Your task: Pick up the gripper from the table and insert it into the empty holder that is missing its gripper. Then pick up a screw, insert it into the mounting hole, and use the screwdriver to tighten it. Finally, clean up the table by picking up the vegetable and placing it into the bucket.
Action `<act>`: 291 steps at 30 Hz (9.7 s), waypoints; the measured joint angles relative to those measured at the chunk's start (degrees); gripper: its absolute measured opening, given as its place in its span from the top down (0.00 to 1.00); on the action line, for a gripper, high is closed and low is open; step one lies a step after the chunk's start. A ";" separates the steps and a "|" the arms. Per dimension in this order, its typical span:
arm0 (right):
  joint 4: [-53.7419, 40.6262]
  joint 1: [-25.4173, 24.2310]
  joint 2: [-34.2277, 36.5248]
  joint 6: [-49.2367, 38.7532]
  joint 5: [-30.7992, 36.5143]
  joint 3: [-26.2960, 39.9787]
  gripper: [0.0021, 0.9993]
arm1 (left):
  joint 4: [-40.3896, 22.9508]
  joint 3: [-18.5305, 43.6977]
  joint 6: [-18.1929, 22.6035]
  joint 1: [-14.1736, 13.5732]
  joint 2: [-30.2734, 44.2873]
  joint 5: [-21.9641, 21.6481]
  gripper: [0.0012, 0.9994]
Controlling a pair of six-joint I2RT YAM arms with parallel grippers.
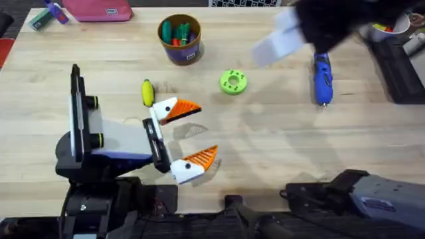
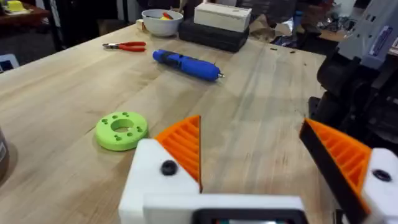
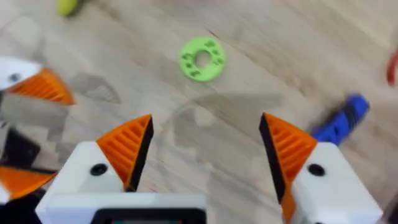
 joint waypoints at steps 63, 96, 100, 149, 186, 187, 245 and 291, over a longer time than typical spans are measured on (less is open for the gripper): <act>12.11 -41.72 22.61 6.15 0.00 -9.26 0.01 | 0.02 0.00 0.42 0.00 0.00 0.00 0.98; 19.94 -45.44 38.47 0.95 -2.23 -9.13 0.06 | 0.02 0.00 0.42 0.00 0.00 0.00 0.98; 19.93 -45.57 38.49 0.02 -2.08 -9.13 0.48 | 0.00 0.00 0.42 0.00 0.00 0.00 0.98; 43.06 -23.17 0.96 7.27 -26.46 -4.64 0.98 | 0.02 0.00 0.42 0.00 0.00 -0.02 0.98; 138.70 -3.42 11.86 27.82 -68.62 -36.60 0.98 | 0.00 0.00 0.42 0.00 0.00 -0.02 0.98; 140.48 -3.10 12.75 27.86 -69.19 -36.60 0.98 | 0.01 0.00 0.42 0.00 0.00 -0.01 0.98; 157.49 8.53 18.64 38.13 -80.65 -36.60 0.98 | 0.02 0.00 0.42 0.00 0.00 -0.02 0.98; 155.55 9.31 20.56 34.42 -80.80 -36.62 0.98 | 0.02 0.00 0.42 0.00 0.00 -0.06 0.98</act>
